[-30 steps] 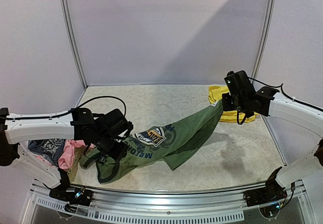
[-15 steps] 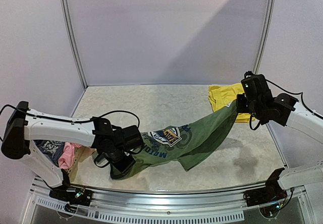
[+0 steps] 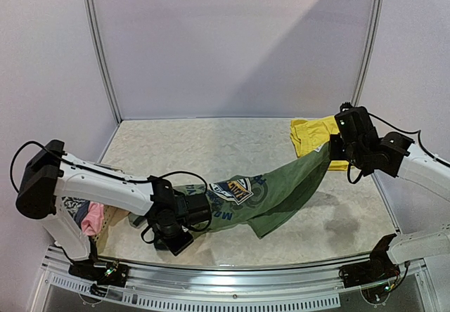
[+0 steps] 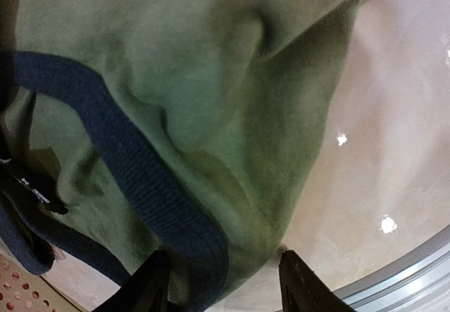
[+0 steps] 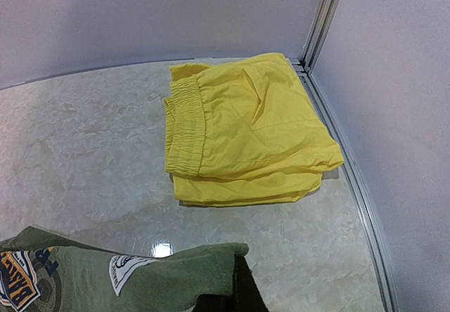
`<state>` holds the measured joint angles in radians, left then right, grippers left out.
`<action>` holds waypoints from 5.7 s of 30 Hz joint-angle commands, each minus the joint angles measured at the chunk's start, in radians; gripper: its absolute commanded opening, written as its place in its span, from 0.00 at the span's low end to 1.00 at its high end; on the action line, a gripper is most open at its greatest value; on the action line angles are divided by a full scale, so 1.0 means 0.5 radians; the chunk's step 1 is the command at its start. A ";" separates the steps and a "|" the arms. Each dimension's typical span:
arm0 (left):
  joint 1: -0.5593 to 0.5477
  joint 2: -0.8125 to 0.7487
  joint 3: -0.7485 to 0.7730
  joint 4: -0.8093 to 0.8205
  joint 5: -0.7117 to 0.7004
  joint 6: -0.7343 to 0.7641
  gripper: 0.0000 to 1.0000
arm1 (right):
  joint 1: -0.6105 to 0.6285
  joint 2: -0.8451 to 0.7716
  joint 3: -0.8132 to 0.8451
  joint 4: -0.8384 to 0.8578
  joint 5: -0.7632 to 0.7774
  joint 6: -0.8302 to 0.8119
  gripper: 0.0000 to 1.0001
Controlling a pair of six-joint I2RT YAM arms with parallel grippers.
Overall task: Fold and stack the mixed laundry pile
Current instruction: Flatten out the crumpled tank top at the center of the board.
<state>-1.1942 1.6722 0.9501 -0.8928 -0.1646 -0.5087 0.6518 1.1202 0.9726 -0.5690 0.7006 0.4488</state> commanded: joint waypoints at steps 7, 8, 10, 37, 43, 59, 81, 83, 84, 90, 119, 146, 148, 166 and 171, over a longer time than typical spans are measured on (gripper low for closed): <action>0.045 0.114 0.005 0.188 -0.098 0.070 0.15 | 0.000 -0.083 -0.057 -0.043 -0.012 0.044 0.00; 0.047 0.104 0.012 0.186 -0.131 0.072 0.06 | -0.001 -0.086 -0.058 -0.045 -0.011 0.043 0.00; 0.045 0.047 0.034 0.166 -0.214 0.060 0.00 | -0.001 -0.095 -0.053 -0.064 -0.010 0.044 0.00; 1.051 -0.844 0.711 -0.176 -0.245 0.176 0.00 | -0.062 0.011 0.713 -0.447 -0.260 -0.130 0.00; 1.317 -0.529 0.331 0.042 -0.064 0.142 0.00 | -0.150 0.637 0.644 -0.314 -0.460 -0.078 0.00; 0.815 -0.094 0.514 0.207 -0.923 0.160 0.68 | -0.193 1.083 0.875 -0.200 -0.455 -0.155 0.00; 0.608 0.470 0.796 0.488 0.081 0.378 0.41 | -0.306 1.243 0.933 -0.165 -0.455 -0.188 0.00; 0.612 0.507 0.798 0.505 0.085 0.366 0.41 | -0.307 1.251 0.933 -0.159 -0.464 -0.192 0.00; 0.614 0.518 0.797 0.518 0.087 0.364 0.41 | -0.307 1.257 0.933 -0.158 -0.473 -0.193 0.00; 0.636 0.595 0.822 0.530 0.056 0.342 0.38 | -0.307 1.286 0.942 -0.152 -0.490 -0.213 0.00; 0.707 0.049 0.655 0.605 -0.394 0.347 0.00 | -0.308 1.228 1.056 -0.263 -0.532 -0.265 0.00; 0.587 -1.443 1.076 0.265 -0.506 0.541 0.00 | 0.049 -0.179 1.054 -0.355 -1.625 -0.654 0.00; 0.572 -1.435 1.174 0.253 -0.471 0.581 0.00 | 0.050 -0.227 1.112 -0.406 -1.663 -0.654 0.00; 1.005 -0.436 2.401 -0.183 -0.495 0.821 0.00 | 0.036 0.614 2.123 -0.784 -0.566 -0.374 0.00; 1.602 0.284 2.530 -0.319 0.238 0.589 0.00 | -0.322 1.556 2.653 -0.984 -0.678 -0.233 0.00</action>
<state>-0.5674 1.5436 2.1792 -0.9184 -0.2981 -0.1284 0.6163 1.5635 2.1578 -0.9112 0.2771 0.2520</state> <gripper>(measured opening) 0.026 0.015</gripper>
